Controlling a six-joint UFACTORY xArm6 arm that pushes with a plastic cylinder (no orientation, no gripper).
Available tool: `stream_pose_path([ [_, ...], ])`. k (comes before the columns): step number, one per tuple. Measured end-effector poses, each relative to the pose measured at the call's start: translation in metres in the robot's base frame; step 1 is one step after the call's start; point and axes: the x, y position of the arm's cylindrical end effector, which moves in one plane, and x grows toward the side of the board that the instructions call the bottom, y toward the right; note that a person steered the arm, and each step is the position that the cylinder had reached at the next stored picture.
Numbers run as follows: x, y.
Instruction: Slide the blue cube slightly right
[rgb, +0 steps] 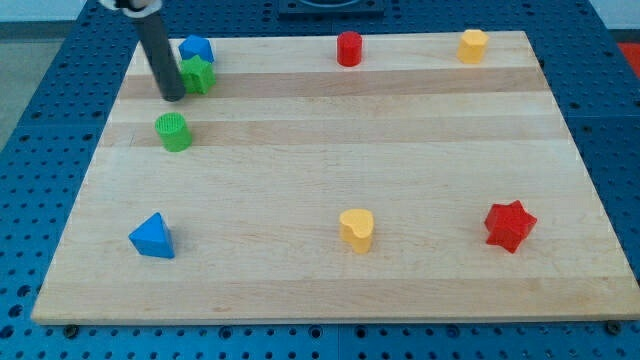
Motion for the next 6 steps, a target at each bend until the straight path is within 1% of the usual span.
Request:
stream_pose_path([
  [1,0.0,-0.037],
  [2,-0.026,-0.054],
  [3,-0.064,-0.054],
  [4,-0.091,-0.045],
  [6,-0.096,0.02],
])
